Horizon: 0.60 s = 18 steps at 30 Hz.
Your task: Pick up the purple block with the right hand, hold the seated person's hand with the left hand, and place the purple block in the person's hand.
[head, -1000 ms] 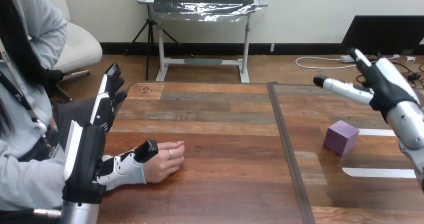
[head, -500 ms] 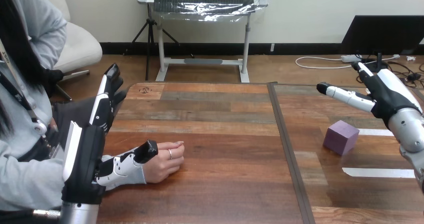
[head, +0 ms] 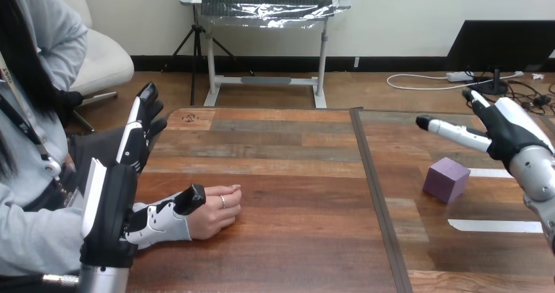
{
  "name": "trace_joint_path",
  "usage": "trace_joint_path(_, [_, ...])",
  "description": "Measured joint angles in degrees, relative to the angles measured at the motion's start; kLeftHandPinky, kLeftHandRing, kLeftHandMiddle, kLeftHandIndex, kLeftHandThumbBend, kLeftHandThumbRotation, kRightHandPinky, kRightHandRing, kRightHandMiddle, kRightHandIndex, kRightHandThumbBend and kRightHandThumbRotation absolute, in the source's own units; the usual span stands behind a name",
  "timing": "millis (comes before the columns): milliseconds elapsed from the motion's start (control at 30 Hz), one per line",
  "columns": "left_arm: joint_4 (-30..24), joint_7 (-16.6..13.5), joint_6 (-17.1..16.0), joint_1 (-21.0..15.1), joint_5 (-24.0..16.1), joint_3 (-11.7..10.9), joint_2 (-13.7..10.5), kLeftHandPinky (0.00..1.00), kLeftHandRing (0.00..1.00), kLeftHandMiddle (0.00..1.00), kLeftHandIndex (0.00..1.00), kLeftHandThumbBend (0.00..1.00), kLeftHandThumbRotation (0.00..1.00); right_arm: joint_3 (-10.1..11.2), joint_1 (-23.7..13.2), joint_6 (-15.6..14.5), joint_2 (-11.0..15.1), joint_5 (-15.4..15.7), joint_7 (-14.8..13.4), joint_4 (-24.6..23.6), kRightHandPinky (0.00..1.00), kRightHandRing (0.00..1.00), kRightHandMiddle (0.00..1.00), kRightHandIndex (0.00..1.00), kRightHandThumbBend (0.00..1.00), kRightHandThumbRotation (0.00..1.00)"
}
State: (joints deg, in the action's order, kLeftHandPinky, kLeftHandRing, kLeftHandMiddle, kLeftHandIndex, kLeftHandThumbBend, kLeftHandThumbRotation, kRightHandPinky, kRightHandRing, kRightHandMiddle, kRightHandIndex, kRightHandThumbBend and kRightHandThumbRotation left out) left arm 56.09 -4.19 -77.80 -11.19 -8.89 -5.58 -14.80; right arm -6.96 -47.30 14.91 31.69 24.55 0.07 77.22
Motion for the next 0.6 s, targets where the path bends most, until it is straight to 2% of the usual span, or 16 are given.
trace_joint_path(233, [-0.02,0.48,-0.12,0.04,1.17,0.14,0.0,0.89,0.95,0.98,0.97,1.0,0.71,-0.74,0.03,-0.59,0.0,0.48,0.24,0.04,0.88,0.97,0.99,0.99,1.0,0.81])
trace_joint_path(333, [-0.02,1.06,-0.2,0.06,2.18,0.21,0.02,0.89,0.95,0.98,0.97,1.0,0.7,-1.12,0.08,-0.81,0.0,0.54,0.36,0.04,0.84,0.94,0.97,0.99,1.0,0.8])
trace_joint_path(600, [-0.09,1.89,-0.37,0.19,3.22,0.17,0.02,0.88,0.94,0.97,0.97,1.0,0.7,-1.8,0.35,-1.92,0.0,1.06,0.72,0.07,0.84,0.94,0.98,1.0,1.0,0.82])
